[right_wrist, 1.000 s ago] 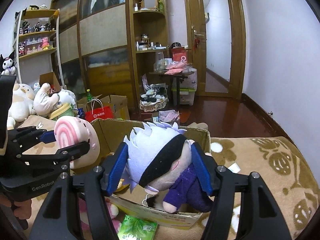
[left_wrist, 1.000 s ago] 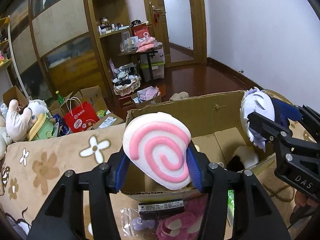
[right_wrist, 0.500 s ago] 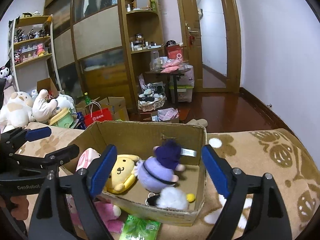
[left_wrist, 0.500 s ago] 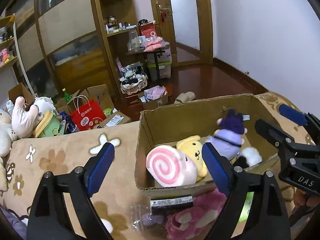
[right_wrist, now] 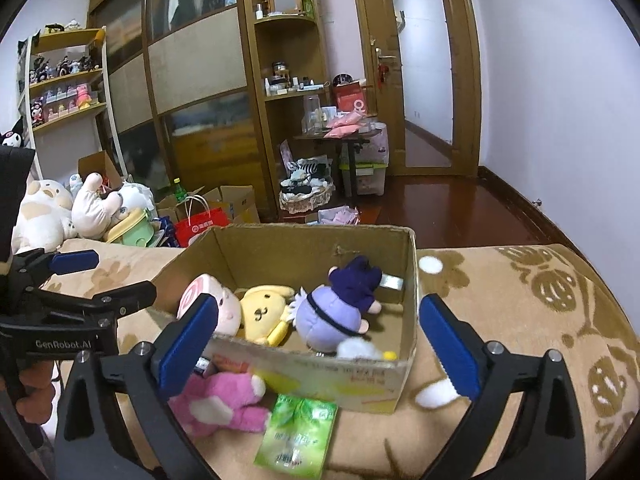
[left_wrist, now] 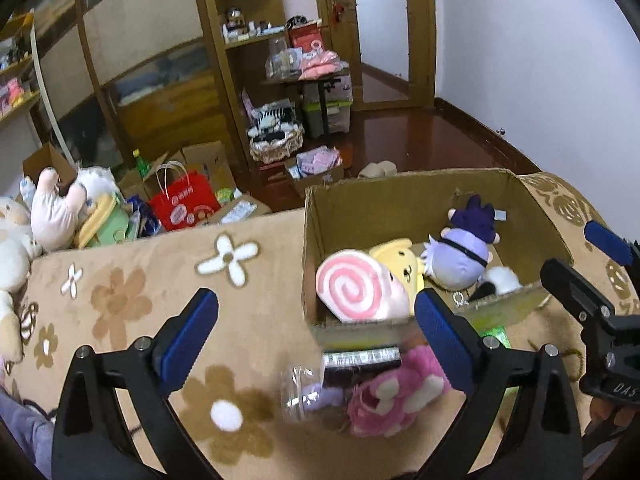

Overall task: Organize soft objects
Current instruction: 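Open both tools to drop the cake plush and doll into the box, then lower the left tool onto the black tissue pack while the right tool reaches the green tissue pack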

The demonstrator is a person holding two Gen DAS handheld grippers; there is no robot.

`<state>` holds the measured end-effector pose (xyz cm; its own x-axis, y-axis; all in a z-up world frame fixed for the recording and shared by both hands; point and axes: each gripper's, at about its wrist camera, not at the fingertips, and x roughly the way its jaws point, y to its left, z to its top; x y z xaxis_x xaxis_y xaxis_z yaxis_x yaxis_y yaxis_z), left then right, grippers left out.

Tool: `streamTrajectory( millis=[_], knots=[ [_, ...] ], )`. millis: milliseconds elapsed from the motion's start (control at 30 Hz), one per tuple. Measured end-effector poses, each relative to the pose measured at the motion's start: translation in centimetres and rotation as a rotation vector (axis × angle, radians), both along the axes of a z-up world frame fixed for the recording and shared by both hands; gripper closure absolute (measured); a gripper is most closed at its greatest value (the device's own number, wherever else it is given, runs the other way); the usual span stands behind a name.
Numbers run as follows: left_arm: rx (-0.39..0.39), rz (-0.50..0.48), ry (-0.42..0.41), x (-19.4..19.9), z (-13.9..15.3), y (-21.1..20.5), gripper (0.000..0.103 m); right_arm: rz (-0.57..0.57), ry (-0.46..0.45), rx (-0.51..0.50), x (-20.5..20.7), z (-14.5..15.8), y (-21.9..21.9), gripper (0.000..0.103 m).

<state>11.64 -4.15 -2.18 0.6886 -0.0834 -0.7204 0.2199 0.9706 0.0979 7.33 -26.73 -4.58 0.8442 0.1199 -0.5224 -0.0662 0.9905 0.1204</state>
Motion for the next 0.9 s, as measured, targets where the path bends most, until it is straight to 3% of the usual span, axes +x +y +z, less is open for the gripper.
streamTrajectory(
  millis=[533,900],
  knots=[
    [-0.007,0.016,0.131,-3.0,-0.8,2.1,0.005,0.000,0.092,-0.025,-3.6,-1.4,0.9,0.000],
    [-0.032,0.020,0.190,-1.8,-2.1,2.4,0.005,-0.003,0.132,-0.057,-3.5,-3.3,1.7,0.000]
  ],
)
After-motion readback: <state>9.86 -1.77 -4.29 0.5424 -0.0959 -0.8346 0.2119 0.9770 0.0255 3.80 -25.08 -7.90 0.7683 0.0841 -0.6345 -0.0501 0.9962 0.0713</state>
